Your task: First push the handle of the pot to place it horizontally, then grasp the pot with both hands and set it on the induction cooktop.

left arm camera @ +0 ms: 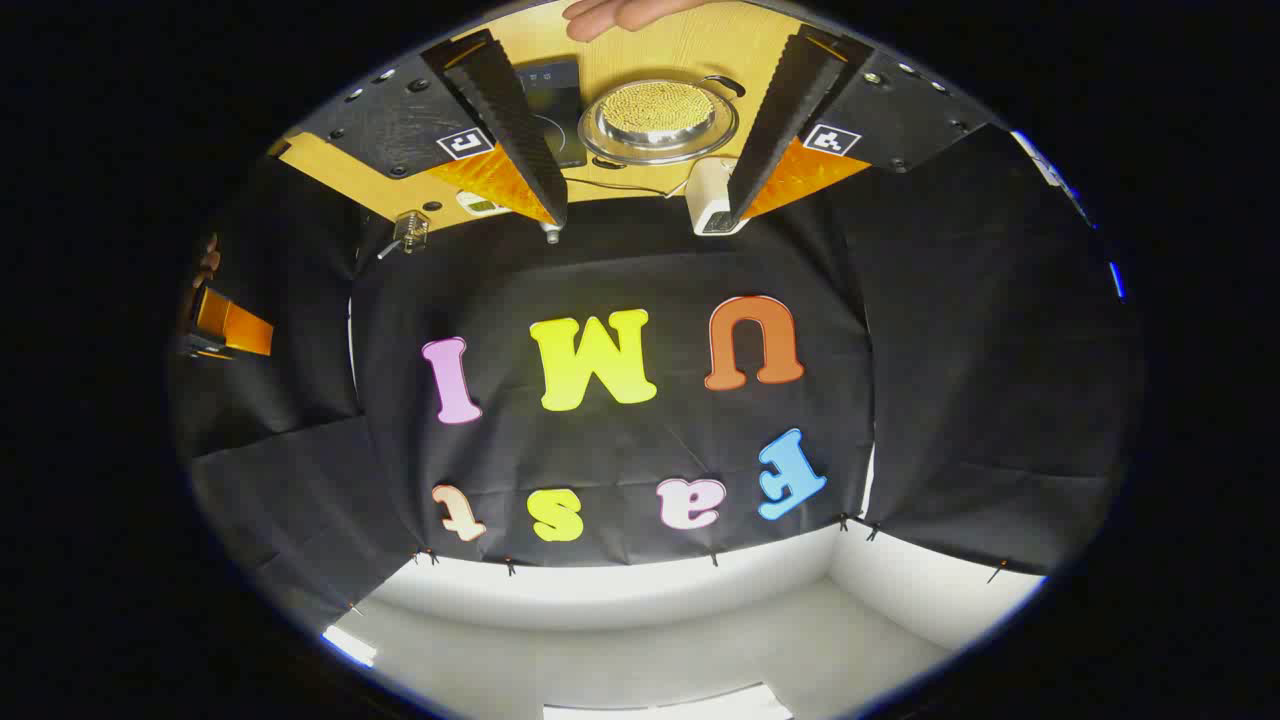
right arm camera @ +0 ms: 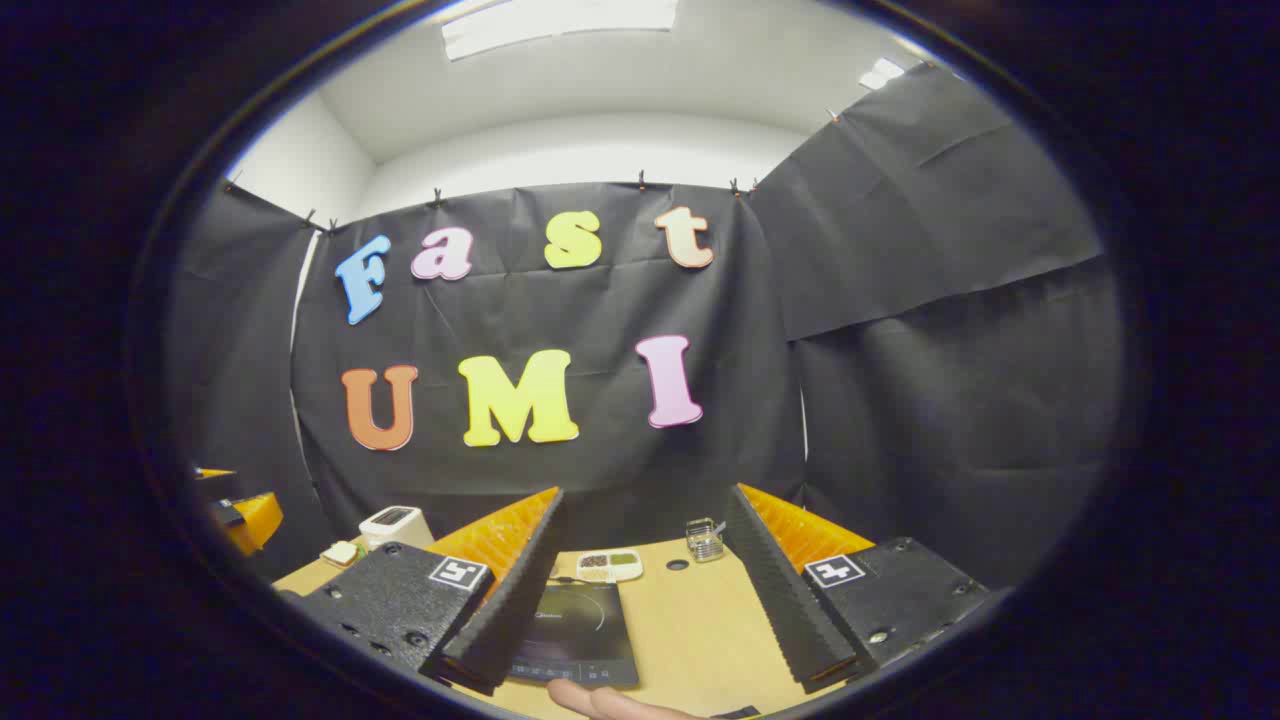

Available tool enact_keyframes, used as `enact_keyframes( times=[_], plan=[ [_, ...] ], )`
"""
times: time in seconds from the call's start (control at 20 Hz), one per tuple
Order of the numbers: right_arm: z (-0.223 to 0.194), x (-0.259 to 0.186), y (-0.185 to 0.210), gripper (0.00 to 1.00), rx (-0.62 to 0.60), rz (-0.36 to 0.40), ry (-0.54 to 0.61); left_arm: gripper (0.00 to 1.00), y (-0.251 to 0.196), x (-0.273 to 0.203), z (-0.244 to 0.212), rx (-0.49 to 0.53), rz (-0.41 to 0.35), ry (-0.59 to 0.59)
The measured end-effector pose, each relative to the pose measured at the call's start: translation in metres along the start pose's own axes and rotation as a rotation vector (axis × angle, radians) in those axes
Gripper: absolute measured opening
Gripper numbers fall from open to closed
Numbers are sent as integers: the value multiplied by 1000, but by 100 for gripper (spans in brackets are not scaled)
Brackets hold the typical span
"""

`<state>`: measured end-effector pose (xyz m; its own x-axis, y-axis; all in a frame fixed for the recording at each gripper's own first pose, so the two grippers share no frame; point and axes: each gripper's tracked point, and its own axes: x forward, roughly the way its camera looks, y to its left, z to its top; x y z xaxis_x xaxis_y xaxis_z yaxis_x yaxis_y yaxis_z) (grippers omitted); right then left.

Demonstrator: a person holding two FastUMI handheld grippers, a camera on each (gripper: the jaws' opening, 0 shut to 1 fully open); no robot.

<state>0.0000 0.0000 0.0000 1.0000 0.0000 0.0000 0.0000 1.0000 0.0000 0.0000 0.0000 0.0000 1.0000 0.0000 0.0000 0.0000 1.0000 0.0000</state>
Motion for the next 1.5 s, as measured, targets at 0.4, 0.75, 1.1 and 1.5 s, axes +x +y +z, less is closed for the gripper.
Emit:
enact_keyframes(
  times=[0.4,0.75,1.1,1.5],
  plan=[
    [23,-49,10,100,-56,25,-47,96,9,-35,11,-27,21,-14],
    [24,-50,10,96,-44,30,-61,96,33,-39,5,-24,59,-10],
    [15,-46,14,96,-43,36,-47,96,43,-33,-16,-39,50,23],
    [3,-44,19,96,-23,60,-19,58,28,-29,-29,-19,-47,23]
  ],
)
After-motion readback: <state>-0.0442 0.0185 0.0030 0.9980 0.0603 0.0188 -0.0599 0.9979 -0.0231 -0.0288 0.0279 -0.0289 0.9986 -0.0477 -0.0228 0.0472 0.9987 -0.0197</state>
